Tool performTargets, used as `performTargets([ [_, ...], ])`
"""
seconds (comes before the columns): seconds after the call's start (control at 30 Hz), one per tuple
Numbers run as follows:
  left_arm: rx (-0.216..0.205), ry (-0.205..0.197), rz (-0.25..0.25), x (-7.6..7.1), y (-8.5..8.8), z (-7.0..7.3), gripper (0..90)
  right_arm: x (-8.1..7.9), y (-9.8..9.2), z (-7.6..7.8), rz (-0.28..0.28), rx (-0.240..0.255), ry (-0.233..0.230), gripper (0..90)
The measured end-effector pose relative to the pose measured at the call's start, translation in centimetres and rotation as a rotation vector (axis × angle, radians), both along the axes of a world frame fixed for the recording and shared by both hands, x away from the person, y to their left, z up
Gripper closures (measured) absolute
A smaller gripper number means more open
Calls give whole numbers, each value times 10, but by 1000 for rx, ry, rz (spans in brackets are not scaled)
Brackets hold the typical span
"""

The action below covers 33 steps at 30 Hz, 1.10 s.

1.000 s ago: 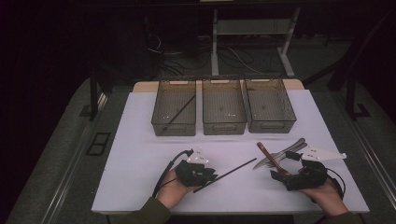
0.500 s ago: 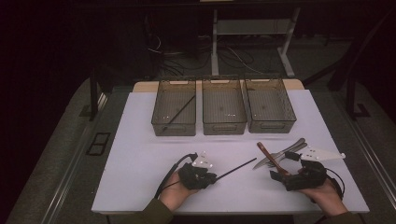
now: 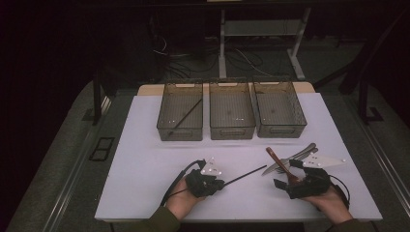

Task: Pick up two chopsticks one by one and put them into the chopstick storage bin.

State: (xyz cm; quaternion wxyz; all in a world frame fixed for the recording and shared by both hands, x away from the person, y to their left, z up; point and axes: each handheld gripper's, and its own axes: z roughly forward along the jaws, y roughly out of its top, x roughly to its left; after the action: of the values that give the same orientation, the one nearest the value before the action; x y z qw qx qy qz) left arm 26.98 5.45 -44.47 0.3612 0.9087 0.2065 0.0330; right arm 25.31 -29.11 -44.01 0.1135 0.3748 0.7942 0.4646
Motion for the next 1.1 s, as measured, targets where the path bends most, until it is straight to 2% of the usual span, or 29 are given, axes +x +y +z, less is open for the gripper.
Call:
performTargets([
  [0.1, -10, 9, -3, 1, 1, 1, 858, 1, 2, -1, 1, -20, 2, 9],
  [0.17, -12, 15, -6, 1, 2, 1, 858, 1, 1, 0, -6, -11, 3, 9],
  [0.43, -30, 3, -12, 3, 6, 9, 858, -1, -2, 1, -9, -10, -9, 9],
  [0.67, -73, 9, 2, 7, 14, 17, 858, -1, -3, 2, -9, -9, -11, 9],
  [1.1, -87, 13, 1, 13, 29, 32, 857, -1, -4, 3, -10, -6, -17, 9],
])
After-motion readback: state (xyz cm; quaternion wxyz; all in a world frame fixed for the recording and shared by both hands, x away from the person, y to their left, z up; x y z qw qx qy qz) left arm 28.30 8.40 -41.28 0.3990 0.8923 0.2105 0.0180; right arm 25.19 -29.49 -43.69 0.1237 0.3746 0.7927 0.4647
